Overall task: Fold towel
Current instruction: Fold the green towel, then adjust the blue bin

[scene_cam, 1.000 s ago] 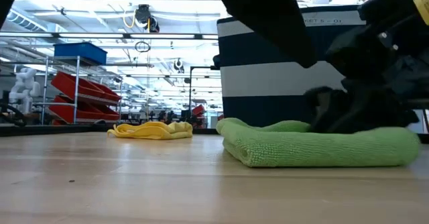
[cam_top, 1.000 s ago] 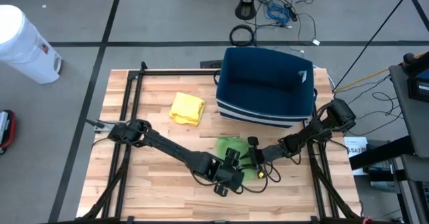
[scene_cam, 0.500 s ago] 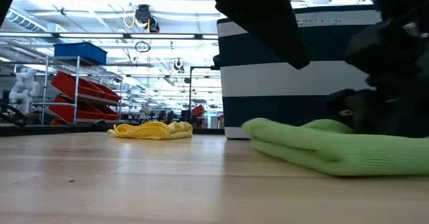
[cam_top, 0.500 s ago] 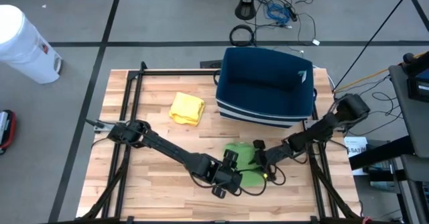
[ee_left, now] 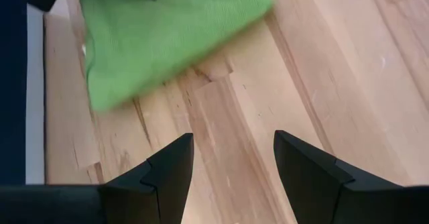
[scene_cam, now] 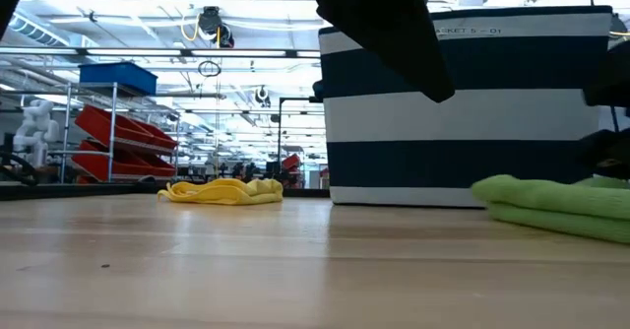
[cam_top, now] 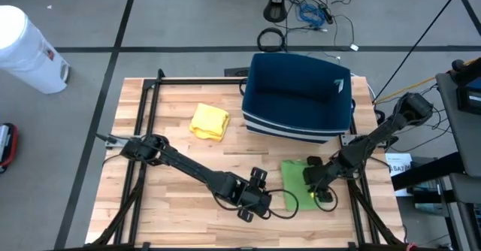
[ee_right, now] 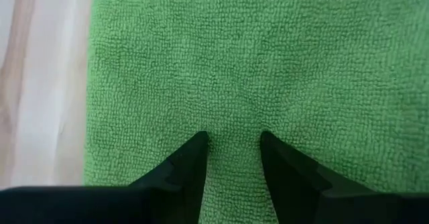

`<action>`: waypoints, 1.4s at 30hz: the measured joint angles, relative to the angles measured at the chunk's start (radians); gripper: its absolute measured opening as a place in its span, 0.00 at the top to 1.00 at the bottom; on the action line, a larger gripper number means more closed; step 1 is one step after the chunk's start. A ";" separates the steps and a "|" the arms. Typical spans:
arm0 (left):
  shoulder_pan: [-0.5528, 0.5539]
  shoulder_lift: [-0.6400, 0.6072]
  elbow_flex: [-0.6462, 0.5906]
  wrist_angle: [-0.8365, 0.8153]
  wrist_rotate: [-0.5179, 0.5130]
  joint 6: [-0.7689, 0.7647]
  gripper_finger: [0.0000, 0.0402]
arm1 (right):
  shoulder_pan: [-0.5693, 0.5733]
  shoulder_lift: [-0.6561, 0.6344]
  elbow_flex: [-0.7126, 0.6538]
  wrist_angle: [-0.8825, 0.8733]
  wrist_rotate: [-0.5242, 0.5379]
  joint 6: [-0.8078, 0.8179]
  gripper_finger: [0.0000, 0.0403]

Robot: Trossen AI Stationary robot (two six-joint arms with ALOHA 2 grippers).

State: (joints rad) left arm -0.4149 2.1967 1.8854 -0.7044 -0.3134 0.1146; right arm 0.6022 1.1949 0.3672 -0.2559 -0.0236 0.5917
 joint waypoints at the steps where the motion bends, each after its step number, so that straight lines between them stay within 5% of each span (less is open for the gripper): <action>1: 0.000 0.000 0.000 0.000 0.000 0.000 0.47 | 0.012 -0.014 0.000 -0.025 -0.006 0.020 0.67; 12: 0.000 0.000 0.000 -0.022 0.000 -0.004 0.47 | 0.129 -0.152 -0.004 -0.289 -0.058 0.233 0.67; 21: 0.000 0.000 0.000 -0.027 0.000 -0.005 0.47 | 0.202 -0.225 -0.006 -0.344 -0.055 0.334 0.67; 42: 0.013 0.000 0.000 -0.027 -0.032 -0.006 0.47 | 0.228 -0.229 0.066 -0.230 0.136 0.196 0.67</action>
State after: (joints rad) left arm -0.4023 2.1967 1.8851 -0.7315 -0.3452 0.1082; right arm 0.8303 0.9656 0.4335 -0.4859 0.1122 0.7874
